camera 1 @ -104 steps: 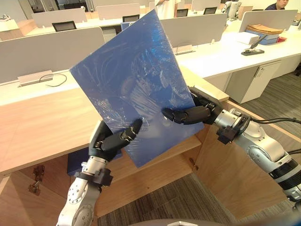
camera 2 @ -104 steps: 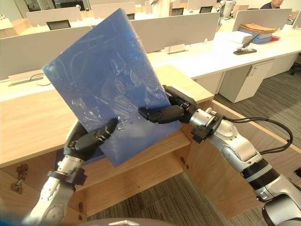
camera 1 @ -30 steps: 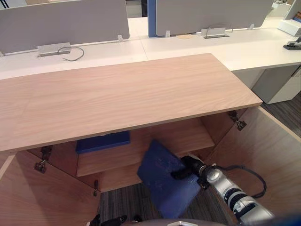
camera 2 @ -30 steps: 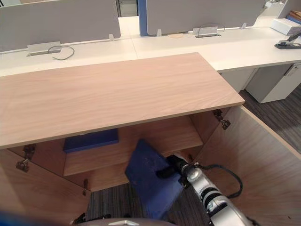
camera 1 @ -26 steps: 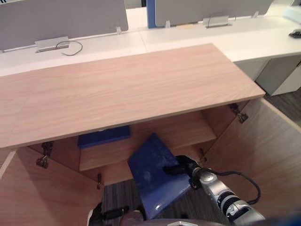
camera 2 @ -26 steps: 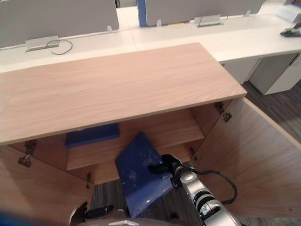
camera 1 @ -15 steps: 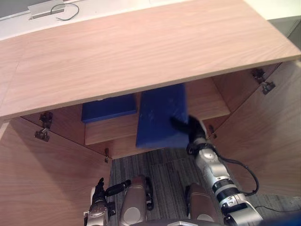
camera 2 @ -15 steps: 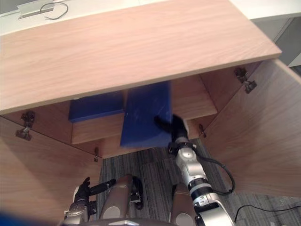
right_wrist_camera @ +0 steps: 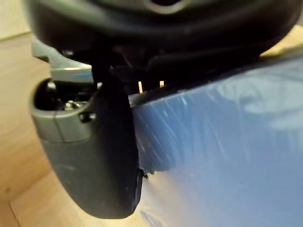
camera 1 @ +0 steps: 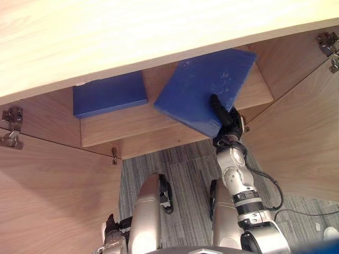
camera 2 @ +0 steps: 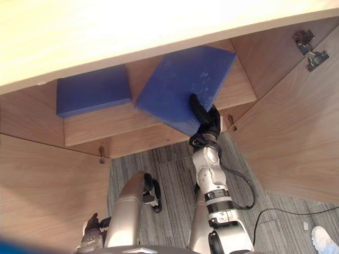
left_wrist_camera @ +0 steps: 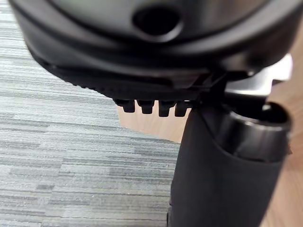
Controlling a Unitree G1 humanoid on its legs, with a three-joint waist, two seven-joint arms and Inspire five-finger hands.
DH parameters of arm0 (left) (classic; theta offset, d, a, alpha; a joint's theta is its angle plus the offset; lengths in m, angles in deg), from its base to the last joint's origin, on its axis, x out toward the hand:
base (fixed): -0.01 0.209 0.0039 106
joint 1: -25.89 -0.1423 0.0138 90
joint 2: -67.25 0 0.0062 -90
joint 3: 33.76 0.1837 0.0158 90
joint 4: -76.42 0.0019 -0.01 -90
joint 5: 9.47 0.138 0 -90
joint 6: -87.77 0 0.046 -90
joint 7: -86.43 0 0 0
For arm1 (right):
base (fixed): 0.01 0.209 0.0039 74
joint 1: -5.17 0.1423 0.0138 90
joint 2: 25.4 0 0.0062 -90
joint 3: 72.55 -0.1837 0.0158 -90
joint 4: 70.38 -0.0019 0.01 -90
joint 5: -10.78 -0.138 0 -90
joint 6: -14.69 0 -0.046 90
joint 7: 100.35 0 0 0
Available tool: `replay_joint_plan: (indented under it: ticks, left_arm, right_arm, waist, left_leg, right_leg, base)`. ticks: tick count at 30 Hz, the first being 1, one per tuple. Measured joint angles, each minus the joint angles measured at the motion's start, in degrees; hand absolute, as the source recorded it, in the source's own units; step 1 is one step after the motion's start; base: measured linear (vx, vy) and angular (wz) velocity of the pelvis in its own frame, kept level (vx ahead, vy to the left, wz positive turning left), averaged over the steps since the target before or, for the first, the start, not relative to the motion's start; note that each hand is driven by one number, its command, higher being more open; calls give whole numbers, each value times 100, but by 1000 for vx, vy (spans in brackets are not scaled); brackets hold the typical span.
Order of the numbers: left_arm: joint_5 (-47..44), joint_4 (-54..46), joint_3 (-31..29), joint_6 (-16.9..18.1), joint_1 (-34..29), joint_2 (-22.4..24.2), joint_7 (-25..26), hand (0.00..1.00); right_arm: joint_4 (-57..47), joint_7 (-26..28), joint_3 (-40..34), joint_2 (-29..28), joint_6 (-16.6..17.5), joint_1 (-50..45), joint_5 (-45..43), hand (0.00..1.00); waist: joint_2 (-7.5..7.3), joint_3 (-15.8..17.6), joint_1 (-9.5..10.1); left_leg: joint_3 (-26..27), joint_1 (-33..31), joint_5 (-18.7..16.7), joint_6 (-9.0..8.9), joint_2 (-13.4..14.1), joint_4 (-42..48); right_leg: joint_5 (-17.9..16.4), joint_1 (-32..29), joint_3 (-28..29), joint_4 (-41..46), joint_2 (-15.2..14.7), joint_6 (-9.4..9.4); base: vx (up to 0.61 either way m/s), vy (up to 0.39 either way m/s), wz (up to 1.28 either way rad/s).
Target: Walk over to the cabinet, pick up the folder, carry it to the office cabinet, place the folder inside the office cabinet, then close the office cabinet door
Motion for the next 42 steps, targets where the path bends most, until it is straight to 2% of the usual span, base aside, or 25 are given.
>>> replay_joint_plan:
  ticks: [3,5,9,10,14,15,18,21,24,29,39,42]
  left_arm:
    - [-45,-36,15,-55,0,7,19,100]
    - [-38,-43,31,-92,0,4,36,100]
    - [-71,-67,147,-109,-9,3,131,100]
    - [-92,-100,151,-106,-13,20,143,100]
    - [-164,-156,149,-67,-13,88,143,100]
    - [-177,-154,145,-71,-18,104,142,100]
    - [-198,-152,128,-73,-29,106,112,100]
    - [-193,-149,134,-79,-37,105,103,100]
    - [-137,-138,152,-89,-61,93,106,100]
    - [26,-106,187,-121,-119,84,118,100]
    - [32,65,499,-134,-159,-68,187,100]
    - [32,120,641,-130,-178,-129,202,100]
  right_arm:
    - [134,-94,-120,-158,435,433,-984,0]
    - [411,-113,-171,-136,652,873,-1299,0]
    - [1107,-185,-646,-143,839,1911,-1722,0]
    - [1283,-210,-802,-147,848,2223,-1721,100]
    - [1823,-292,-1364,-266,904,2975,-1731,100]
    - [1996,-321,-1499,-260,818,3075,-1708,100]
    - [2608,-443,-1709,-209,439,3434,-1619,100]
    - [3149,-455,-1707,-179,-173,3685,-900,100]
    - [3481,-474,-1671,-325,-445,3767,-520,100]
    - [3893,-459,-1600,-638,-528,3936,-340,100]
    - [4677,-453,-1161,-616,-704,3676,-65,100]
    - [4824,-287,-1108,-543,-892,3421,209,100]
  waist:
    - [2,-1,30]
    - [4,-4,24]
    - [23,-15,78]
    - [34,-23,115]
    - [117,-89,249]
    - [158,-113,252]
    - [174,-149,259]
    - [179,-177,263]
    - [190,-227,285]
    - [230,-414,320]
    - [223,-468,270]
    - [210,-534,267]
  left_leg:
    - [-20,2,3,1,-20,-16]
    - [-58,21,22,14,-78,-43]
    - [-197,117,105,-16,-221,-172]
    - [-244,128,128,-24,-263,-203]
    - [-345,126,188,-18,-364,-284]
    - [-398,127,190,-17,-377,-280]
    - [-459,144,196,-27,-387,-300]
    - [-466,193,238,-46,-394,-401]
    - [-479,487,307,-132,-392,-696]
    - [-444,702,366,-139,-323,-998]
    - [-377,1068,369,-144,-309,-1249]
    - [-368,1171,395,-187,-306,-1373]
  right_leg:
    - [0,17,-53,-14,-39,0]
    - [0,72,-126,-28,-118,0]
    - [0,317,-326,-157,-263,0]
    - [0,365,-380,-188,-300,0]
    - [-2,480,-539,-281,-402,-3]
    - [-2,537,-609,-310,-415,-3]
    - [-2,621,-697,-364,-425,-4]
    - [14,692,-749,-454,-436,-25]
    - [76,1037,-868,-764,-427,-69]
    - [180,1264,-959,-1121,-350,-121]
    - [266,1643,-1045,-1441,-346,-117]
    - [322,1761,-1072,-1598,-329,-114]
  base:
    - [46,15,4]
    - [42,15,18]
    - [37,7,26]
    - [44,0,26]
    - [44,2,20]
    - [43,3,21]
    - [37,2,10]
    - [53,-6,5]
    - [75,-20,7]
    - [78,-16,-3]
    - [21,-1,-2]
    - [0,0,0]
